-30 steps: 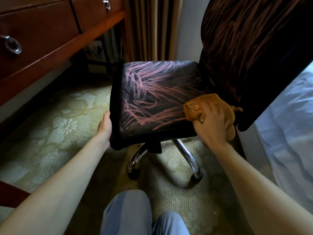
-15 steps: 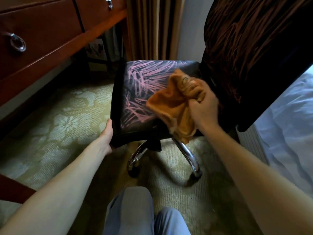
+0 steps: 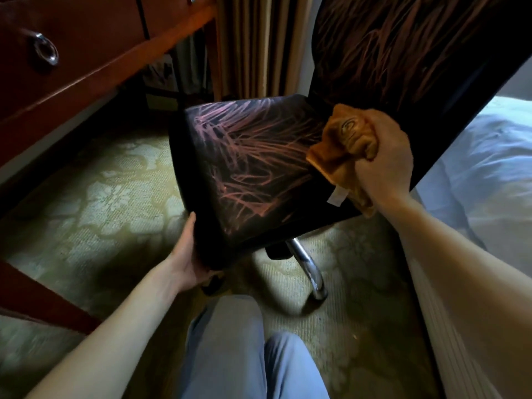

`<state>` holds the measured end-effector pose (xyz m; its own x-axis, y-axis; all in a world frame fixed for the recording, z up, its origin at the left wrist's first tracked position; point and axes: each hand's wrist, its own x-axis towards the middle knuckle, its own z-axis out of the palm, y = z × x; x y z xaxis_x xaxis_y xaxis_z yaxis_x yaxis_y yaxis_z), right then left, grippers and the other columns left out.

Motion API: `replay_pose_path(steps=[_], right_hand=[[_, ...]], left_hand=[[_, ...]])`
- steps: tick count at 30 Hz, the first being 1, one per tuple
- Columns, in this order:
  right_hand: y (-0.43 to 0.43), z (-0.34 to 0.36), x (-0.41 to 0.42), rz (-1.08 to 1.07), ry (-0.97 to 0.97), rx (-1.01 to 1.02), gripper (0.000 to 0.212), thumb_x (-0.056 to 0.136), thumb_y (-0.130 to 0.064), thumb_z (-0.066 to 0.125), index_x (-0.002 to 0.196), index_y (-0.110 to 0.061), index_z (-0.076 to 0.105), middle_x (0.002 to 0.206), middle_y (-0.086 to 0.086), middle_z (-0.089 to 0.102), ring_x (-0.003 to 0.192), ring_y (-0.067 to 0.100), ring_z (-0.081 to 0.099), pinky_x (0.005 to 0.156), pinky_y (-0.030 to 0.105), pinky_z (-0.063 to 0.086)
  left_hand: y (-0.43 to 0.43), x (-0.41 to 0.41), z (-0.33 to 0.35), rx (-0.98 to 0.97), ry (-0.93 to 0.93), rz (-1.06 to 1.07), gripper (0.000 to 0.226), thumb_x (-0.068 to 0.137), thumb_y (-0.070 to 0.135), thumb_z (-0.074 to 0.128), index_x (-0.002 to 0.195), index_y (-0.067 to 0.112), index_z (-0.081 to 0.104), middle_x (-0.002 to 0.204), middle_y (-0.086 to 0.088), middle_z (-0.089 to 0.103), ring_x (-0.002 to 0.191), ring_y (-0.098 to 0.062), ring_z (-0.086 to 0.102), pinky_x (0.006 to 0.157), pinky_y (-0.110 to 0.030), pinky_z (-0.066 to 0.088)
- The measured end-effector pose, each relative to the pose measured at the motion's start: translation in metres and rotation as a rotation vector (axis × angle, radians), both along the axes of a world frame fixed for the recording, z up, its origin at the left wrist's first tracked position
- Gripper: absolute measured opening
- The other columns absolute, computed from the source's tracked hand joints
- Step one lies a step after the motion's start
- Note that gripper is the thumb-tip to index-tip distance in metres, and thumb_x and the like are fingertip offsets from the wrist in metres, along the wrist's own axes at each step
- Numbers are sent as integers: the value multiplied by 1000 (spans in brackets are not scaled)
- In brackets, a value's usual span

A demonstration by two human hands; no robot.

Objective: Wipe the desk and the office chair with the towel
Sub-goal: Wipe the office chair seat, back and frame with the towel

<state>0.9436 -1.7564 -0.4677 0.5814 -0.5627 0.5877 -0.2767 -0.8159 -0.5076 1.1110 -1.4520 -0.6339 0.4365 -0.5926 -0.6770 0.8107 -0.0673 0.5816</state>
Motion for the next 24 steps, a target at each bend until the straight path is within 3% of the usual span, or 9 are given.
replay_pose_path(steps=[3,5,7,10,13,16,19,21,24], right_hand=[[-8,-6,-4,27,55,-62,77,69,-15,62,145,-27,53,142,-3,57,132,24,52,111,43,42],[-6,-23,-1,65,110,-21,78,74,-21,71,149,-24,49,143,1,57,132,26,52,110,41,40],[4,-45,5,105,267,-16,83,77,-27,82,152,-19,47,147,7,55,135,31,51,114,47,39],[24,-69,11,103,355,-81,72,79,-45,76,142,-23,51,144,5,55,134,33,49,114,49,37],[48,-69,20,23,296,-19,53,77,-46,69,126,-29,59,130,-2,62,127,29,54,107,51,43],[94,-65,36,11,340,-47,54,75,-42,69,126,-26,62,134,0,62,131,30,50,112,48,38],[172,-69,60,150,465,-192,63,75,-45,66,134,-27,59,147,-1,54,144,27,40,122,48,22],[223,-70,75,282,430,-251,59,75,-42,67,132,-25,61,146,0,54,144,28,39,122,51,20],[270,-66,89,491,339,-260,61,78,-29,74,137,-16,62,147,6,57,142,31,45,121,54,24]], left_hand=[[29,4,-7,94,-78,-4,84,78,94,43,122,29,73,123,-10,74,115,-35,70,96,-49,55],[47,9,-4,164,-124,-5,79,82,91,38,114,31,78,118,-7,77,109,-33,73,88,-45,58],[58,16,4,225,-181,63,75,88,85,40,120,27,77,119,-8,76,109,-31,72,90,-43,57],[58,28,14,311,-338,192,74,97,70,46,149,18,52,141,-11,63,125,-32,62,111,-45,47],[55,30,23,448,-548,278,74,105,60,40,164,20,21,161,-13,38,142,-36,45,105,-37,38],[58,27,23,456,-658,278,68,107,57,34,165,26,16,166,-9,31,147,-33,37,98,-35,33],[65,18,24,425,-662,295,64,109,54,35,165,29,18,167,-8,30,148,-32,36,108,-37,35],[69,12,27,389,-700,299,58,111,44,38,163,21,27,162,-16,37,138,-28,49,103,-34,43],[77,7,21,178,-755,257,41,112,10,35,149,-3,43,136,-29,57,91,1,70,71,-14,53]])
